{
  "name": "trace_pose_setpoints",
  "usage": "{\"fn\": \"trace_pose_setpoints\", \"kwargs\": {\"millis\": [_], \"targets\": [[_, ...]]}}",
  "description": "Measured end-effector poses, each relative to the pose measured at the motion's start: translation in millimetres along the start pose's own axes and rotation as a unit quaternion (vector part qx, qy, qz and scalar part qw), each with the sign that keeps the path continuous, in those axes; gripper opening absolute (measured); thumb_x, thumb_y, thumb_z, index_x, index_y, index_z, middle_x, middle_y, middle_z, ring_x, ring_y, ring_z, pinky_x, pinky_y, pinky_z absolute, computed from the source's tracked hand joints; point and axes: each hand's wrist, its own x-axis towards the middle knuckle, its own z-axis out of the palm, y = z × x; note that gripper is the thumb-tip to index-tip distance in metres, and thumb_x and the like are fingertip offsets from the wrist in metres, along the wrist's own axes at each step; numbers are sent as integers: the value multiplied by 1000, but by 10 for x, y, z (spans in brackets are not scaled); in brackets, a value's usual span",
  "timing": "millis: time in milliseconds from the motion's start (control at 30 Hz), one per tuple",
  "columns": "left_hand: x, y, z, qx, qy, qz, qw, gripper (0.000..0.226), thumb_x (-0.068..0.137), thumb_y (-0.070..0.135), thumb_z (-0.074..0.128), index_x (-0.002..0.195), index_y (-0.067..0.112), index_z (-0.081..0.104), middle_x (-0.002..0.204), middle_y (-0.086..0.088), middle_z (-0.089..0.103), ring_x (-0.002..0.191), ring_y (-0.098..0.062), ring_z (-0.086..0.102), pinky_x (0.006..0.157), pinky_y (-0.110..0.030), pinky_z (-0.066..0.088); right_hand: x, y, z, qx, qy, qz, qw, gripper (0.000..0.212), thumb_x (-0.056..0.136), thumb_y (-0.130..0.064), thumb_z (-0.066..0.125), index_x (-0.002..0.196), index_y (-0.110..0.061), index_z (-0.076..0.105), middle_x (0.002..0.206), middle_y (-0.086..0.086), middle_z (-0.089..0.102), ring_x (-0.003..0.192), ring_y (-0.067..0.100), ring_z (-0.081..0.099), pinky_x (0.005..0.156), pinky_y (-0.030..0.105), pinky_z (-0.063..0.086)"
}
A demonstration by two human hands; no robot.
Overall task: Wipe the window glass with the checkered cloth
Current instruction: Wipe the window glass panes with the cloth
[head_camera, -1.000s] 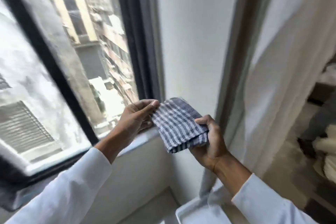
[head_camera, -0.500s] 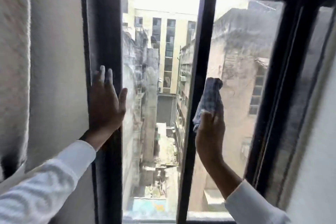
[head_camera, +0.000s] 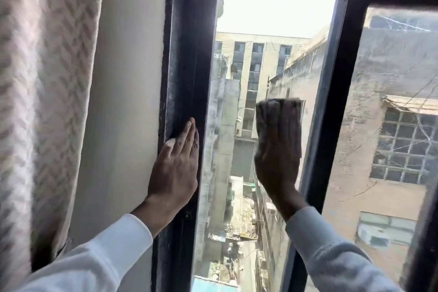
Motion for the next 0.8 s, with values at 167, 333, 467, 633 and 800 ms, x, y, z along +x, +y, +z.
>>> {"fn": "trace_pose_setpoints", "kwargs": {"millis": [167,333,467,633,800], "targets": [[48,9,-239,32,-91,3,995,76,92,3,-11,167,-4,-20,173,-27,-33,171,-33,-14,136,-43,18,-583,-375,79,0,-185,-269,945,92,100,11,49,180,-23,18,189,8,17,178,28,9,144,51,23],[49,11,-212,61,-92,7,994,75,98,-4,7,166,-3,-24,171,-26,-39,172,-31,-8,136,-43,17,4,270,-136,2,-22,71,997,67,114,2,44,177,-16,30,189,14,20,178,34,13,144,56,21],[46,16,-167,53,-64,4,997,78,109,5,29,166,-4,-24,174,-26,-35,173,-28,-2,133,-40,26,-573,-66,-194,-2,-138,-190,972,87,103,9,59,177,-19,24,188,10,18,176,30,18,146,48,16],[29,-2,-170,69,-55,1,996,89,113,14,44,166,-4,-24,174,-25,-35,173,-26,-2,131,-38,27,316,388,-394,44,-49,92,994,76,108,11,50,176,-18,33,187,9,28,175,26,27,128,41,51],[19,51,-296,45,-75,-6,996,91,109,6,48,167,-4,-21,175,-24,-33,173,-28,-2,128,-38,33,-100,374,-477,3,-171,-193,966,84,98,23,47,174,-12,39,184,12,33,173,31,27,142,49,27]]}}
